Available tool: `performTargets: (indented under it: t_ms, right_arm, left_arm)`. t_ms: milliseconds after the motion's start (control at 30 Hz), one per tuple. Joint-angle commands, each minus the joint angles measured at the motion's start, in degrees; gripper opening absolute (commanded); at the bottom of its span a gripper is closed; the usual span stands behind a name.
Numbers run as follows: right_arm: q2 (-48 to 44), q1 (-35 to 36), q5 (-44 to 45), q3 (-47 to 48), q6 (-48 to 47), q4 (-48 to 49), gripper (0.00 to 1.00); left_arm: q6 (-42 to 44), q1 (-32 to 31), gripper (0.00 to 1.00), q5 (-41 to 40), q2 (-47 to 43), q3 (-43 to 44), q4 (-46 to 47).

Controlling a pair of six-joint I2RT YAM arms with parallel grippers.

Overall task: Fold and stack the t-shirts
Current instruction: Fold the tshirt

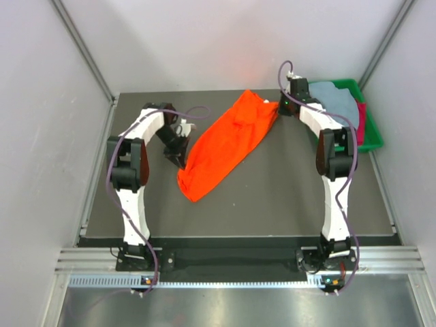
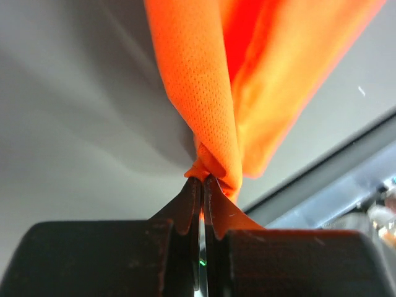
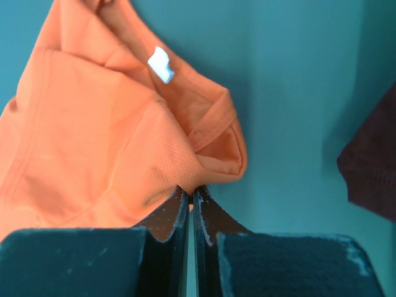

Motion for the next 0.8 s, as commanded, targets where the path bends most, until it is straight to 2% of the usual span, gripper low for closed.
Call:
performTargets:
  t_ms: [0, 133, 267, 500, 567, 600, 633, 667, 700, 767]
  right_arm:
    - [1.9, 0.1, 1.2, 3.7, -1.6, 2.6, 0.00]
    - [4.7, 0.4, 1.5, 7.2, -2.2, 3.4, 0.00]
    - [7.8, 1.4, 1.8, 12.5, -2.1, 3.8, 0.00]
    - [11.7, 3.0, 2.1, 18.1, -1.6, 5.4, 0.01]
    - [12.2, 3.8, 2.9, 18.8, -2.3, 5.9, 0.20]
    - [12.1, 4.1, 3.0, 18.8, -2.6, 6.0, 0.39]
    - [11.9, 4.5, 2.8, 18.6, -3.0, 6.0, 0.46]
    - [10.9, 4.6, 2.4, 18.2, -2.9, 5.5, 0.51]
    - [10.2, 4.8, 2.0, 17.8, -2.9, 5.3, 0.60]
    - [7.9, 4.6, 2.0, 16.3, -3.0, 4.5, 0.64]
  left_arm:
    - [0.3, -3.2, 0.00, 2.8, -8.4, -4.4, -4.1]
    - [0.0, -7.5, 0.00, 3.2, -13.4, -13.2, -4.1]
    - [-0.1, -10.9, 0.00, 3.5, -16.3, -17.6, -4.0]
    - [-0.1, -13.4, 0.00, 3.7, -18.0, -18.7, -3.9]
    - [-0.4, -13.7, 0.00, 3.0, -17.5, -18.8, -3.5]
    - [-0.7, -13.7, 0.07, 2.7, -17.4, -18.5, -3.2]
    - [-0.5, -13.7, 0.16, 2.5, -17.1, -18.1, -3.1]
    - [-0.8, -13.7, 0.31, 1.1, -16.9, -17.7, -2.9]
    - [-1.0, -13.7, 0.37, 0.2, -16.9, -17.2, -2.7]
    - [-1.4, -13.7, 0.45, -1.9, -16.9, -14.9, -2.7]
